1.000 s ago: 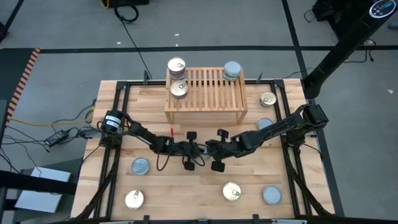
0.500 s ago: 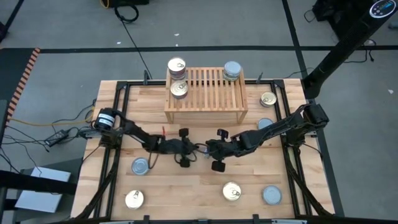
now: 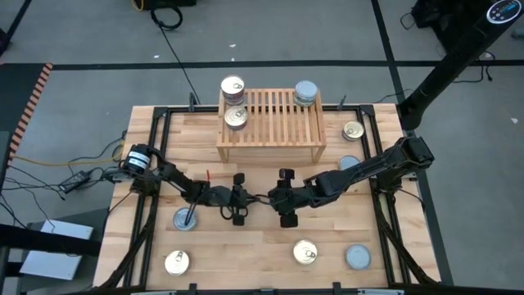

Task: Stack canned seafood by type on shelf
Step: Put the green tuna can on the shelf

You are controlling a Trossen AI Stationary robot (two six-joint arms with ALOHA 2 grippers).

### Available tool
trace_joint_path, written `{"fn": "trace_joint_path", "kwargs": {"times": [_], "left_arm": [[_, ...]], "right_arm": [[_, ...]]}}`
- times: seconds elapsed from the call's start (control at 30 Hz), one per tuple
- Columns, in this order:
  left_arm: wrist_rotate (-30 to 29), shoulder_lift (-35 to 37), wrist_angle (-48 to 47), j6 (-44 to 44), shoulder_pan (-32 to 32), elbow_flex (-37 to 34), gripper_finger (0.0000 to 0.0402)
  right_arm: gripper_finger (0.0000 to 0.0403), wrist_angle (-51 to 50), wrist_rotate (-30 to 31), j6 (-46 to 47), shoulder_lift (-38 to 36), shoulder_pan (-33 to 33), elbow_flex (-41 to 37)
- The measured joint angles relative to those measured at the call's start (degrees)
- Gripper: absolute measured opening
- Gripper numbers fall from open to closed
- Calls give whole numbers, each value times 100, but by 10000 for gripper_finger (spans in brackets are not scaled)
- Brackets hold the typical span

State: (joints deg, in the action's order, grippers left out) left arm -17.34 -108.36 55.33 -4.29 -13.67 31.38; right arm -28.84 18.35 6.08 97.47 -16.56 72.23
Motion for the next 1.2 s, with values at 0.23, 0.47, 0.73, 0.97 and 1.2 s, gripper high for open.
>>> {"fn": "trace_joint_path", "kwargs": {"times": [0.23,0.47,0.73,0.97,1.2], "left_arm": [[1,0,0,-4,0,0,5],[1,0,6,-2,11,0,5],[1,0,4,-2,11,4,5],[2,0,-42,-13,11,7,5],[1,0,-38,-15,11,7,5]], "right_arm": [[297,-792,-9,-783,-4,141,81],[306,-1088,-386,-1677,-4,354,81],[294,-1038,-896,-2201,376,677,85],[290,-867,-927,-2430,468,759,85],[267,-781,-1406,-2382,557,895,85]]}}
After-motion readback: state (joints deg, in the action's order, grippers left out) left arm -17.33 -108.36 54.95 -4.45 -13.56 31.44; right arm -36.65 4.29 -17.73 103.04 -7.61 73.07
